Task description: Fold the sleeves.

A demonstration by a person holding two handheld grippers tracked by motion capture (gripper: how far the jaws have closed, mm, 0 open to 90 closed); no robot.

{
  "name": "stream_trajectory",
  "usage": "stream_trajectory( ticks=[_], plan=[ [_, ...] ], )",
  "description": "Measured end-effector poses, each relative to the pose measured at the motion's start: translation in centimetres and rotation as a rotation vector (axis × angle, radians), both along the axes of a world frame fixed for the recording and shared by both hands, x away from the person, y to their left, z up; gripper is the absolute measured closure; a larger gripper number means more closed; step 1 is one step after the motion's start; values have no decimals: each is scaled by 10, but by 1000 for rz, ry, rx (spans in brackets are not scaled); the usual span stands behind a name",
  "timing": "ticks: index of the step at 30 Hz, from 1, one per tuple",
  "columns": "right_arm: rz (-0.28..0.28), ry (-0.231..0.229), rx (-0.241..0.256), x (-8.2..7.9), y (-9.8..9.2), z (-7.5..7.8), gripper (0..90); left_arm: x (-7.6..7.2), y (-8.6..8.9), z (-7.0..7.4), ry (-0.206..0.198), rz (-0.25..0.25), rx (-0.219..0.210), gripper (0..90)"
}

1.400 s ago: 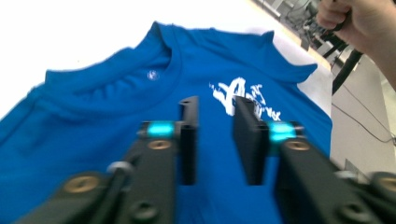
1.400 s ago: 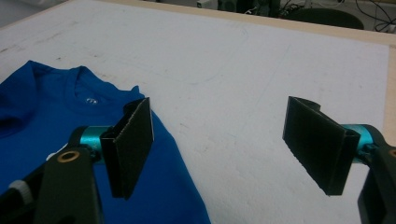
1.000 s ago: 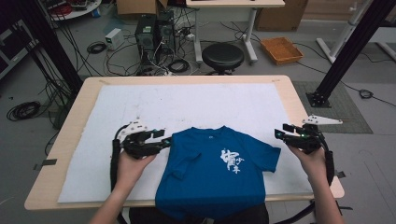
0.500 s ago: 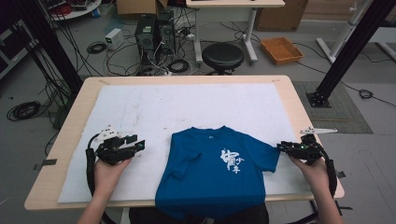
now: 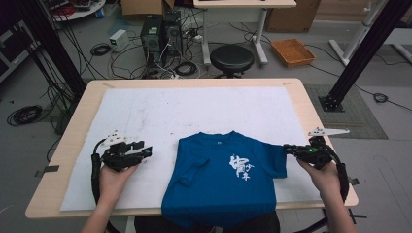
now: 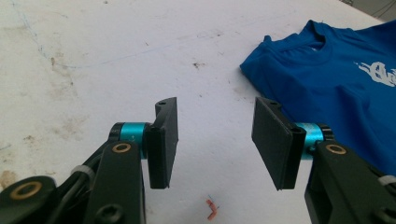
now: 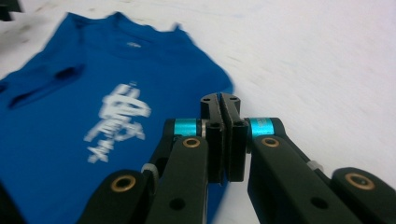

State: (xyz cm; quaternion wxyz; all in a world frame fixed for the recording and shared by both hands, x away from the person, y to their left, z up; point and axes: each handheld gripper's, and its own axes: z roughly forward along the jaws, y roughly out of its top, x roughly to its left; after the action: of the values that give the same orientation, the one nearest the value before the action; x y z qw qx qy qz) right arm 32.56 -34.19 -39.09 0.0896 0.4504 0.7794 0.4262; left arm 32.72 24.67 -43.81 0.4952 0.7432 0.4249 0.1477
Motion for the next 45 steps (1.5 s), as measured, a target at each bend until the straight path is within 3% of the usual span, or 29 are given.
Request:
stream_trajectory(
  ticks=[3, 7, 11, 14, 17, 20, 23, 28, 31, 34, 37, 43, 45],
  plan=[
    [27, -20, -44, -3, 22, 10, 892, 0, -1, 0, 6, -7, 2, 509],
    [82, -52, -148, -8, 73, 23, 892, 1, -2, -1, 10, -18, 0, 509],
    [121, -78, -237, -8, 118, 24, 891, 1, -4, -2, 21, -23, 1, 510],
    [164, -75, -266, -4, 147, 17, 880, 2, -5, -4, 27, -28, 5, 509],
    [192, -80, -269, -1, 164, 10, 791, 3, -6, -5, 34, -36, 15, 510],
    [192, -108, -242, -2, 160, 11, 734, 3, -8, -6, 39, -38, 20, 509],
    [150, -118, -198, -6, 137, 12, 721, 3, -9, -7, 42, -39, 26, 510],
    [64, -94, -129, -23, 95, 2, 667, 3, -9, -7, 37, -39, 19, 510],
    [46, -78, -105, -39, 84, -8, 645, 2, -10, -5, 32, -34, 10, 509],
    [57, -79, -133, -52, 86, -17, 646, -2, -14, -1, 26, -44, -5, 509],
    [73, -82, -185, -56, 91, -23, 706, -7, -24, 6, 4, -81, -14, 509],
    [140, -76, -251, -56, 100, -34, 900, -13, -52, 10, -16, -159, 37, 509],
    [138, -95, -249, -59, 101, -32, 900, -14, -56, 9, -13, -174, 42, 509]
  ],
)
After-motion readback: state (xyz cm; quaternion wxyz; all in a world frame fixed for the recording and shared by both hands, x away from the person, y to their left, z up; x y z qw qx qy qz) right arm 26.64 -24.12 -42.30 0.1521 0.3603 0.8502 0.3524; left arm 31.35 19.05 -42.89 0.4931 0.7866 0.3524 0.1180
